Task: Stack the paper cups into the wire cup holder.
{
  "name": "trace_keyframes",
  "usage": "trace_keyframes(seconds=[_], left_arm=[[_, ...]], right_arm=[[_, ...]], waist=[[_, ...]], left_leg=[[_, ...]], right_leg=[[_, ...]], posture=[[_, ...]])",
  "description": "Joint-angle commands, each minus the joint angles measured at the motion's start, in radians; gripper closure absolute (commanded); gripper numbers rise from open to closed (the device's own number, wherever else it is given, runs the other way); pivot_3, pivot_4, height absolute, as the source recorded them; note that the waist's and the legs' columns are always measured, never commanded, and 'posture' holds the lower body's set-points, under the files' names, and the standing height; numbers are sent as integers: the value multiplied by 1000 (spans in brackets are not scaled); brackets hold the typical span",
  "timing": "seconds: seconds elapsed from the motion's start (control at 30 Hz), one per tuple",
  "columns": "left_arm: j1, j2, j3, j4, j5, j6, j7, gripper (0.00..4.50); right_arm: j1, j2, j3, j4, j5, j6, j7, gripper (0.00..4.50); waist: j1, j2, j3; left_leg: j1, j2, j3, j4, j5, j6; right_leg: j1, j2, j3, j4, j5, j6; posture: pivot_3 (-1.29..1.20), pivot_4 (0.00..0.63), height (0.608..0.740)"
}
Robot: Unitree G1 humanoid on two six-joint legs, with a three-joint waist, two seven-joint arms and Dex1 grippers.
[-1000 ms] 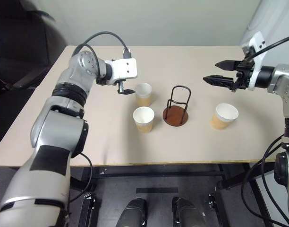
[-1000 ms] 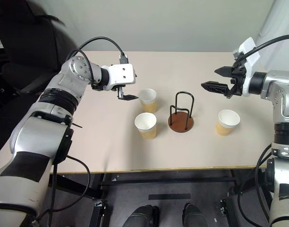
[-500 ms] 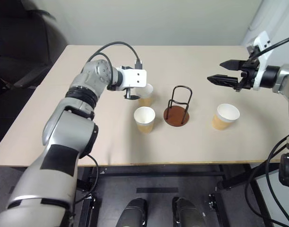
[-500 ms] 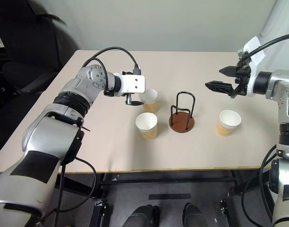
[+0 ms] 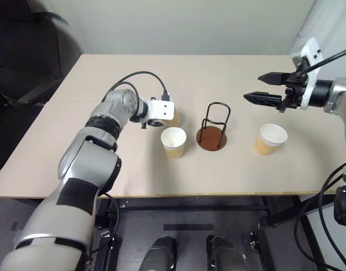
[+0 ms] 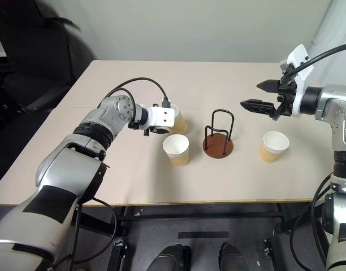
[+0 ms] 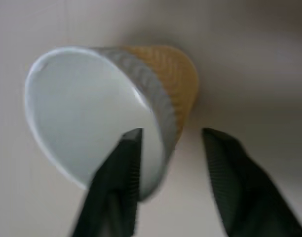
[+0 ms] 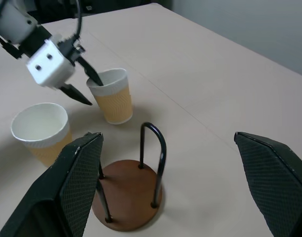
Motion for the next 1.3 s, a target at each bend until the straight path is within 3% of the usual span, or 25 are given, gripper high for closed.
trace_keyframes(seconds=[0.03,0.07,0.1,0.47,0.67,1.07,1.3], left_arm=[[-7,-5,8,-4,3,4,17,3927],[-7,-6,8,-3,4,5,17,4334],[-6,-7,9,-3,5,6,11,4452],[-25,0,20,-5,-4,1,-82,4452],[-53,12,29,-7,-19,-2,-213,4452],[-288,30,21,-9,-6,-18,-435,4452],[-389,-19,51,-7,-45,-12,-532,4452]], right_arm=[[-7,-28,-14,-59,21,4,-1,167],[-5,-32,-10,-70,24,5,3,167],[-1,-39,-8,-83,27,3,12,167],[47,-106,21,-138,30,-84,103,167],[54,-120,33,-130,33,-98,133,167],[69,-205,86,-73,-6,-158,251,167],[-34,-243,66,-26,14,-109,298,167]], waist=[[1,0,0],[2,0,0],[2,0,0],[1,0,0],[1,0,0],[5,-1,1],[3,-1,1]], left_leg=[[0,0,1,0,0,0],[0,0,0,0,0,0],[0,0,1,0,0,1],[2,0,2,0,0,1],[2,0,3,0,1,2],[-1,-1,2,0,0,4],[-3,-1,4,0,-3,6]], right_leg=[[0,0,0,0,0,0],[0,-1,1,0,0,0],[0,0,0,0,0,0],[1,0,1,0,-1,1],[2,1,1,0,-1,1],[1,-2,1,-2,-2,1],[-2,-5,2,-1,-4,3]], posture=[[0,150,740],[0,150,740],[0,150,740],[0,150,740],[0,150,740],[0,150,740],[0,150,740]])
